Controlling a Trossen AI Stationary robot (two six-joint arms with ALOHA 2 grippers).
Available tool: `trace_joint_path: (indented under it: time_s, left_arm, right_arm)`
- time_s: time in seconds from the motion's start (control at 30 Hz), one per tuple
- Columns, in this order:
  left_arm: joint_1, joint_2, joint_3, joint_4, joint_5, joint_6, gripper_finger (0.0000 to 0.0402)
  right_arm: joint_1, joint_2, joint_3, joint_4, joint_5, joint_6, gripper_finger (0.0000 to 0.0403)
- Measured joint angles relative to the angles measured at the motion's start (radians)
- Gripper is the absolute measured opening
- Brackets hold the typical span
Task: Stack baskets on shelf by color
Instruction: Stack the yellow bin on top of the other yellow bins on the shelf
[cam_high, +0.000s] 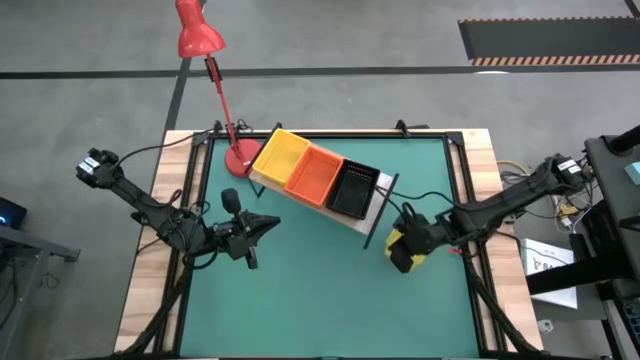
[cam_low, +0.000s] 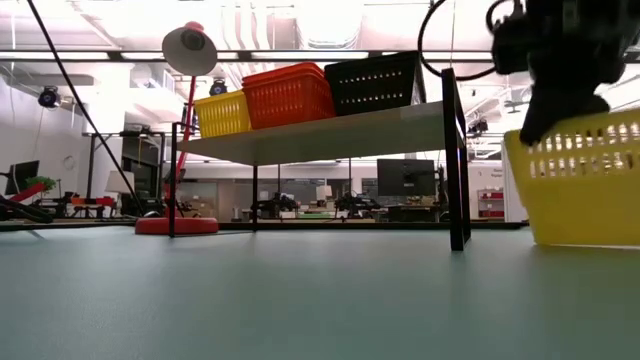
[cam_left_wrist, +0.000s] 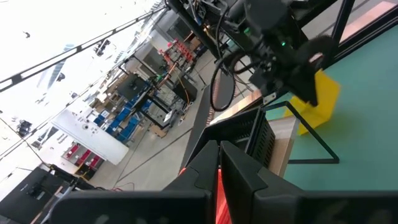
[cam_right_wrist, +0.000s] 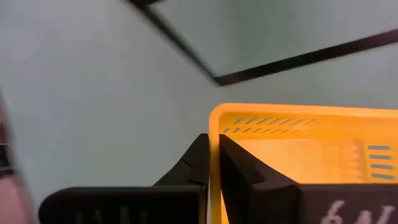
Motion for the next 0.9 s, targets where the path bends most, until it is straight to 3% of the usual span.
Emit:
trace_joint_path:
  time_s: [0.2, 0.47, 0.7, 0.9]
  left_arm:
    - [0.000, 0.000, 0.000, 0.000, 0.003, 0.000, 0.0002]
    - [0.000, 0.000, 0.000, 0.002, 0.028, 0.000, 0.0002]
    - [0.000, 0.000, 0.000, 0.006, 0.081, -0.001, 0.0002]
    - [0.000, 0.000, 0.000, 0.032, 0.087, -0.003, 0.0002]
  right_arm:
    - [0.140, 0.039, 0.000, 0.131, 0.027, 0.154, 0.0013]
    - [0.236, 0.247, 0.000, 0.455, 0.148, 0.171, 0.0013]
    - [0.237, 0.418, 0.004, 0.768, 0.155, 0.052, 0.0028]
    - [0.234, 0.477, 0.077, 0.784, 0.173, -0.073, 0.0091]
